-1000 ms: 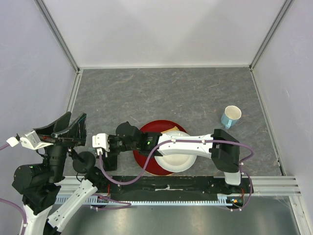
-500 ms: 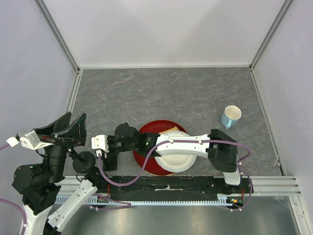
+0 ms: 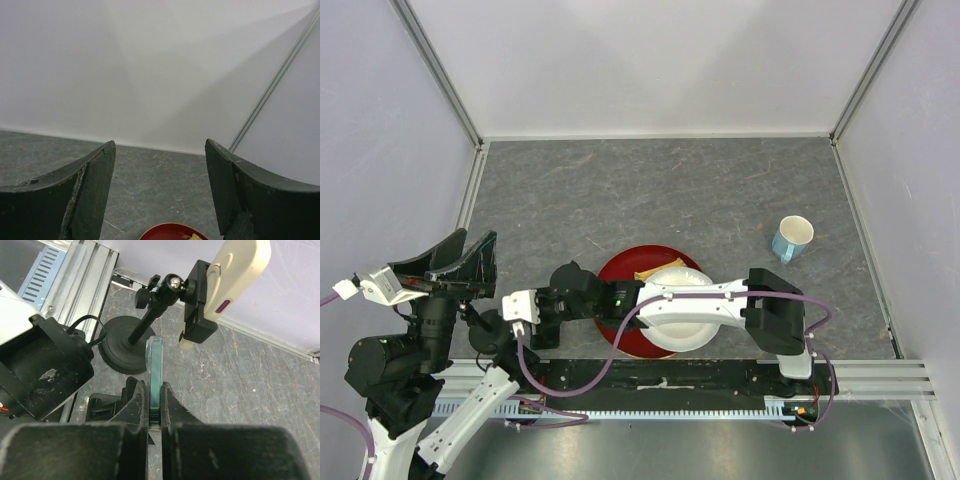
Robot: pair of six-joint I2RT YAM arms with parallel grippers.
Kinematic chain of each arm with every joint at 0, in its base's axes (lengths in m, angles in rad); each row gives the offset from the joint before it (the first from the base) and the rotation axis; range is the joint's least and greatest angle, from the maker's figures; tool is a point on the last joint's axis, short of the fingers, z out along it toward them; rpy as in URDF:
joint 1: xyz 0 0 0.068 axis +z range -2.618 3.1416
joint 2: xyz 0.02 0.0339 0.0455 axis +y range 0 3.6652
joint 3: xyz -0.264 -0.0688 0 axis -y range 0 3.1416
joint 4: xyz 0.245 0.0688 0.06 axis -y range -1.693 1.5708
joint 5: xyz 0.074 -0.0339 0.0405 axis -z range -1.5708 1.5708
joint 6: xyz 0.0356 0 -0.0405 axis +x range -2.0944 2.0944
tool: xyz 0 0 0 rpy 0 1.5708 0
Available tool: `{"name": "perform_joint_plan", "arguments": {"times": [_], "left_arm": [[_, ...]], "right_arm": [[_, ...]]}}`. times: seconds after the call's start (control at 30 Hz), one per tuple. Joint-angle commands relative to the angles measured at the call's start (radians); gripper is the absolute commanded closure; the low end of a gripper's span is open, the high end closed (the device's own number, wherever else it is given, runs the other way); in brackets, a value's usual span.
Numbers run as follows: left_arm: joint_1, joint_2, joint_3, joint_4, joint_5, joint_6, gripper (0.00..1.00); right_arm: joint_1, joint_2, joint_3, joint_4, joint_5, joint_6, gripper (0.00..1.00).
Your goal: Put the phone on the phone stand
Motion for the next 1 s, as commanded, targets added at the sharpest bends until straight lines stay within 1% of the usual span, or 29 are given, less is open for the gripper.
{"name": "perform_joint_plan", "arguments": {"times": [0.0,0.2,0.3,0.37,0.5,0.63,0.73,0.9,0.97], "left_arm": [[0.001,0.002,0.01,0.0,-0.008,-0.026,0.22],[0.001,0.002,0.007,-0.005,-0.008,-0.03,0.22],[0.001,0.003,0.008,-0.005,0.009,-0.03,0.22],[0.001,0.003,0.01,-0.005,0.012,-0.029,0.22],[0.001,0.0,0.005,-0.005,0.005,-0.029,0.22],[0.001,0.003,0.004,-0.003,0.009,-0.041,0.22],[0.001,-0.001,0.007,-0.006,0.012,-0.039,0.22],[0.001,-0.009,0.007,-0.011,0.0,-0.033,0.22],[0.001,-0.007,0.005,-0.011,0.002,-0.036,0.22]], "right_arm": [[0.036,0.003,0.018,0.035,0.057,-0.043,1.0],[0.051,-0.006,-0.016,0.044,0.081,-0.037,0.89],[0.059,-0.014,-0.039,0.043,0.092,-0.039,0.85],[0.063,-0.027,-0.056,0.046,0.094,-0.039,0.8],[0.065,-0.046,-0.105,0.087,0.091,-0.018,0.77],[0.066,-0.037,-0.099,0.087,0.078,-0.001,0.76],[0.066,-0.038,-0.103,0.087,0.078,0.004,0.73],[0.07,-0.041,-0.109,0.087,0.078,0.015,0.66],[0.074,-0.043,-0.112,0.087,0.084,0.019,0.61]]}}
